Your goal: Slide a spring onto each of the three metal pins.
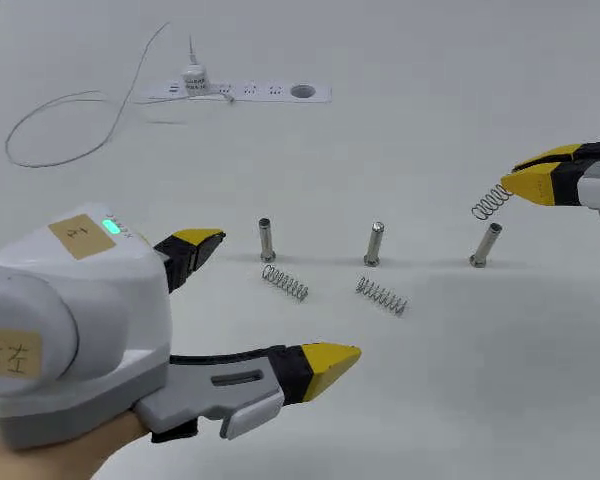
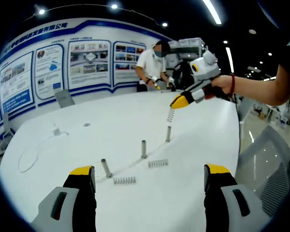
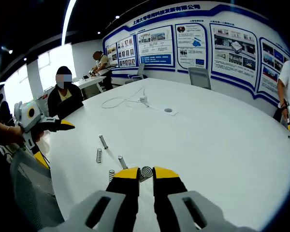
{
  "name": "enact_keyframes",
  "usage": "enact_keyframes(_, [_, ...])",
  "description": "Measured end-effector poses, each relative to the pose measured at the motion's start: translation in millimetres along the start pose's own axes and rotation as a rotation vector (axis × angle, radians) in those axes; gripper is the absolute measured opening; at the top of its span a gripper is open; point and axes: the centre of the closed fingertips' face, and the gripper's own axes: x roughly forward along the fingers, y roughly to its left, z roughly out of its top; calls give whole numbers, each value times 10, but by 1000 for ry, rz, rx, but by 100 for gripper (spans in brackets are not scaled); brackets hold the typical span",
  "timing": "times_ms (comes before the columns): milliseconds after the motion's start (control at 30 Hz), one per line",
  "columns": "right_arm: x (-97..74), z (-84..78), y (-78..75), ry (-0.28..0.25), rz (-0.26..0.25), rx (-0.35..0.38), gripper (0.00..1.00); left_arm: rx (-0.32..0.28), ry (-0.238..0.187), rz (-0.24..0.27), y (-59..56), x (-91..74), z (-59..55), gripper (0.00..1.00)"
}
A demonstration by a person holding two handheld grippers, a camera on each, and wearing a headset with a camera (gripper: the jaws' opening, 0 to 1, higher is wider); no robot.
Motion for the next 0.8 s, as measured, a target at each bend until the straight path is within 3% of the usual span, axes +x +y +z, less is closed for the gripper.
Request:
enact_keyframes(333, [44, -126, -170, 34, -53, -5, 11, 12, 20, 18, 29, -5, -68, 100])
enact_keyframes(800, [107, -218, -247, 72, -69, -39, 11, 7, 44, 11, -15, 11, -157, 99])
